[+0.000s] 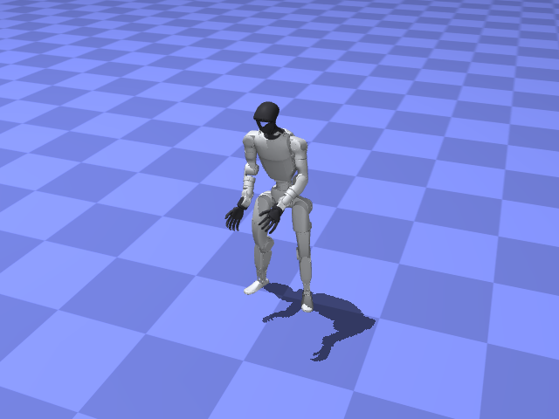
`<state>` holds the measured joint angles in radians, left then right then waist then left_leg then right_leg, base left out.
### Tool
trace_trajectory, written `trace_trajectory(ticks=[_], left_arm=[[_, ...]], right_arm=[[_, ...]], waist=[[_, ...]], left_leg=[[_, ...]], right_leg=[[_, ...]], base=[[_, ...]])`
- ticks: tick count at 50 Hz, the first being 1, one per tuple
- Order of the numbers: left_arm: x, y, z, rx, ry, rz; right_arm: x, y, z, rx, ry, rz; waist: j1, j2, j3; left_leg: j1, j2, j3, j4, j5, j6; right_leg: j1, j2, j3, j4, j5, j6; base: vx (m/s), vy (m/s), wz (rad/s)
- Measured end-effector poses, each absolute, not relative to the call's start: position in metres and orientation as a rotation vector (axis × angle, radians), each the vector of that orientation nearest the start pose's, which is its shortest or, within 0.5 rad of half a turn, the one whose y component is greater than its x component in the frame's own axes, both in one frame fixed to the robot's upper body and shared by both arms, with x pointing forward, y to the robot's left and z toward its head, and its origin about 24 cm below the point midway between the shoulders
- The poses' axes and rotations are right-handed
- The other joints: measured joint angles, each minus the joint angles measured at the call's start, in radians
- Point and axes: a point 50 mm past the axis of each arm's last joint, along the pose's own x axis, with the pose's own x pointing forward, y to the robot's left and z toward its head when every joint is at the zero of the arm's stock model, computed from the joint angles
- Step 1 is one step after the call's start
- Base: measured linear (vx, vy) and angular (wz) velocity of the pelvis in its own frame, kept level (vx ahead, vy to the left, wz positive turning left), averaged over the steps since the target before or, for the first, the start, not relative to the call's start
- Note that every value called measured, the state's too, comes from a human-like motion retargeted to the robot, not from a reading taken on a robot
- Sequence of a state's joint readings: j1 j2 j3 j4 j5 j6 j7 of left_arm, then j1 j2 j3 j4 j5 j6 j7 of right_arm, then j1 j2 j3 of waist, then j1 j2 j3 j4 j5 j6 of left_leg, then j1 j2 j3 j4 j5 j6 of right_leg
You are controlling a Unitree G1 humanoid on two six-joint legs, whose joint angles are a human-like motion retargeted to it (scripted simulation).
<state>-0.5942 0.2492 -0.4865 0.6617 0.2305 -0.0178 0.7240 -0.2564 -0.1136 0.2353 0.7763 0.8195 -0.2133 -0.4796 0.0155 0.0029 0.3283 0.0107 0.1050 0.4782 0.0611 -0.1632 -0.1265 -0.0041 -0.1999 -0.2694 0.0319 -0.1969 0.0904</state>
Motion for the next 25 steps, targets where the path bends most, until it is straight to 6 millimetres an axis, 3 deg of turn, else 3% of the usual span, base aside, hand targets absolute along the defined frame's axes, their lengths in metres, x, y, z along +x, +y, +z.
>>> trace_trajectory(ticks=[3,8,10,12,16,20,25], left_arm=[[0.33,0.13,0.048,0.536,-0.115,0.276],[0.315,0.154,0.039,0.396,-0.07,0.323],[0.312,0.164,0.038,0.337,-0.054,0.347],[0.311,0.173,0.042,0.281,-0.057,0.378],[0.315,0.181,0.058,0.238,-0.1,0.352],[0.327,0.166,0.087,0.011,-0.169,0.297],[0.328,0.114,0.117,-0.659,-0.085,0.109]], right_arm=[[0.253,-0.171,-0.063,0.454,0.486,-0.59],[0.258,-0.191,-0.048,0.449,0.386,-0.639],[0.263,-0.203,-0.036,0.355,0.332,-0.604],[0.269,-0.214,-0.017,0.371,0.231,-0.654],[0.279,-0.235,0.023,0.227,0.052,-0.63],[0.289,-0.24,0.072,-0.04,-0.162,-0.597],[0.297,-0.201,0.14,-0.307,-0.454,-0.436]], waist=[[0.042,-0.002,-0.002],[0.056,-0.009,-0.013],[0.053,-0.011,-0.021],[0.05,-0.008,-0.03],[0.057,-0.007,-0.05],[0.075,-0.01,-0.053],[0.079,-0.019,-0.016]], left_leg=[[-0.003,-0.003,0.011,0.012,-0.006,0.003],[-0.009,-0.007,0.01,0.023,-0.013,-0.003],[-0.01,-0.009,0.005,0.021,-0.013,-0.002],[-0.009,-0.01,-0.002,0.015,-0.011,-0.002],[-0.009,-0.014,-0.018,0.006,-0.008,0.007],[-0.013,-0.017,-0.034,0.01,-0.005,0.02],[-0.026,-0.015,-0.042,0.025,-0.007,0.033]], right_leg=[[0.004,-0.004,0.007,-0.02,0.007,0.012],[0.018,-0.007,-0.002,-0.05,0.022,0.033],[0.022,-0.007,-0.008,-0.054,0.024,0.035],[0.025,-0.007,-0.017,-0.054,0.025,0.037],[0.028,-0.01,-0.032,-0.044,0.019,0.037],[0.025,-0.015,-0.041,-0.027,0.011,0.032],[0.012,-0.02,-0.042,0.0,-0.002,0.011]], base=[[0.01,0.0,-0.17],[0.0,0.0,0.0],[0.01,0.0,0.09],[0.03,0.01,0.21],[0.03,0.01,0.21],[0.01,0.0,0.05],[0.0,0.0,0.0]])
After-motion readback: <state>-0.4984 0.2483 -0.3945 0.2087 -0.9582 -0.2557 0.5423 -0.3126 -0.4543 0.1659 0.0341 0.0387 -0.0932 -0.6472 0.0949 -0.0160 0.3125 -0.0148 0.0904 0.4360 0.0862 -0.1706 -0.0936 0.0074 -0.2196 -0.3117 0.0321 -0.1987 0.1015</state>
